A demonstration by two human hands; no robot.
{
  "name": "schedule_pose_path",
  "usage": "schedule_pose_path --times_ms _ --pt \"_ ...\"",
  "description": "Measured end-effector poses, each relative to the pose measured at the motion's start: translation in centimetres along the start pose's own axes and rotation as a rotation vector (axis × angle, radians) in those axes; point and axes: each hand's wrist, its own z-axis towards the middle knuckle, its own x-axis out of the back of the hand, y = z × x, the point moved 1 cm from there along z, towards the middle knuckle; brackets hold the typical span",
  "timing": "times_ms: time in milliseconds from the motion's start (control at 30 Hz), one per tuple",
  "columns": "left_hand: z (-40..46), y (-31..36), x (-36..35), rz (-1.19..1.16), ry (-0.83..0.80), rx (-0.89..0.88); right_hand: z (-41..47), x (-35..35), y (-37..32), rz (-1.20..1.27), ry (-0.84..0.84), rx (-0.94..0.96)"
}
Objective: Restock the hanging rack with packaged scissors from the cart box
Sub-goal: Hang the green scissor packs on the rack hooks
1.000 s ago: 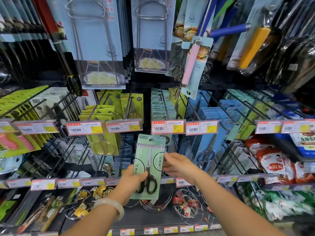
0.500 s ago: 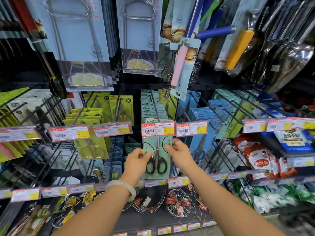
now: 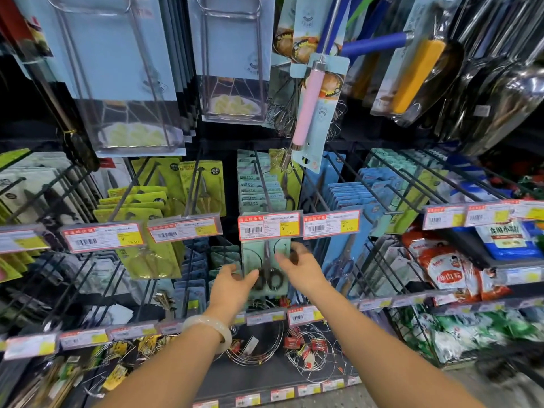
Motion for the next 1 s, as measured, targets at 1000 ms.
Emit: schedule_pose_path --times_ms 1000 --pt "-30.2 14.2 -47.6 1.249 -0.718 -1.223 -31.3 43.1 29.8 -0.736 0.496 -0.713"
